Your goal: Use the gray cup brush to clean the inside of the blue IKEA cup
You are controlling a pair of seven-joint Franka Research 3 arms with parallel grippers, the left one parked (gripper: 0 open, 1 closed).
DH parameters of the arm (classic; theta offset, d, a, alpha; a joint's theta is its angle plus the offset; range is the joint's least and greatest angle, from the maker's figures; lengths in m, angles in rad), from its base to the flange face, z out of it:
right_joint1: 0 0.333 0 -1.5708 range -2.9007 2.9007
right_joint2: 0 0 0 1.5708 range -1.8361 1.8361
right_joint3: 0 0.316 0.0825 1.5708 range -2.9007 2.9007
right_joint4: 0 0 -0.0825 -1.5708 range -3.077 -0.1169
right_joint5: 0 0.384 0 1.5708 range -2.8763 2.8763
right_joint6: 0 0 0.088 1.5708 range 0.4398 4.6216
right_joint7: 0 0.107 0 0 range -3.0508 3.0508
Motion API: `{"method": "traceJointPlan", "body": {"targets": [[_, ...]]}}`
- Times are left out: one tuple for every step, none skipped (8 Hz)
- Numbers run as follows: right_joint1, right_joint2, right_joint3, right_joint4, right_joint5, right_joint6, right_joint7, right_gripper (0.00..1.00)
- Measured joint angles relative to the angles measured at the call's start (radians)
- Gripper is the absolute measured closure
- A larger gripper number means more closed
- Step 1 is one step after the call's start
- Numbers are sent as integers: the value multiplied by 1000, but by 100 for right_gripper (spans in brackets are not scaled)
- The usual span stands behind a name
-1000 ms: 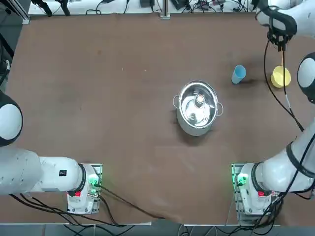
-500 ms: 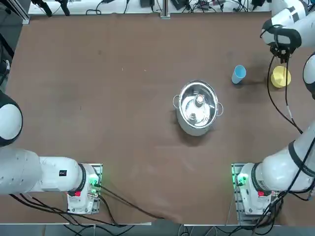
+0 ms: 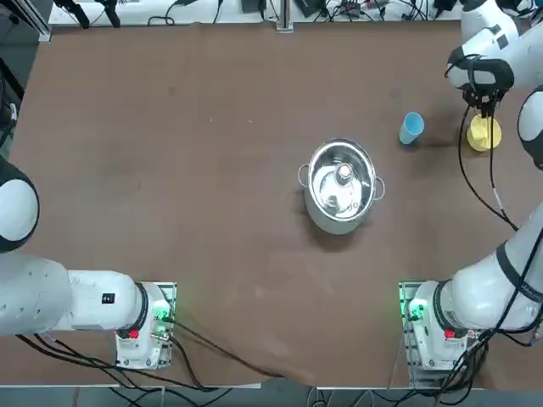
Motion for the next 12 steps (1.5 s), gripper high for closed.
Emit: {"method": "traceJointPlan", "body": {"targets": [[0, 11, 0, 0, -14, 1, 2, 96], [-1, 21, 0, 0, -41, 2, 3, 91], [-1, 28, 0, 0, -62, 2, 4, 80], [-1, 33, 0, 1, -70, 2, 4, 72], [-1, 34, 1, 3, -71, 2, 7, 65], [-1, 33, 3, 9, -71, 3, 8, 48], [0, 24, 6, 19, -71, 4, 8, 31], [1, 3, 14, 27, -60, 5, 3, 10], [2, -29, 30, 36, -29, 1, -23, 0], [2, -62, 48, 57, 25, -30, -69, 0], [3, -89, 66, 98, 94, -86, -122, 0], [3, -108, 80, 151, 164, -144, -174, 0]]}}
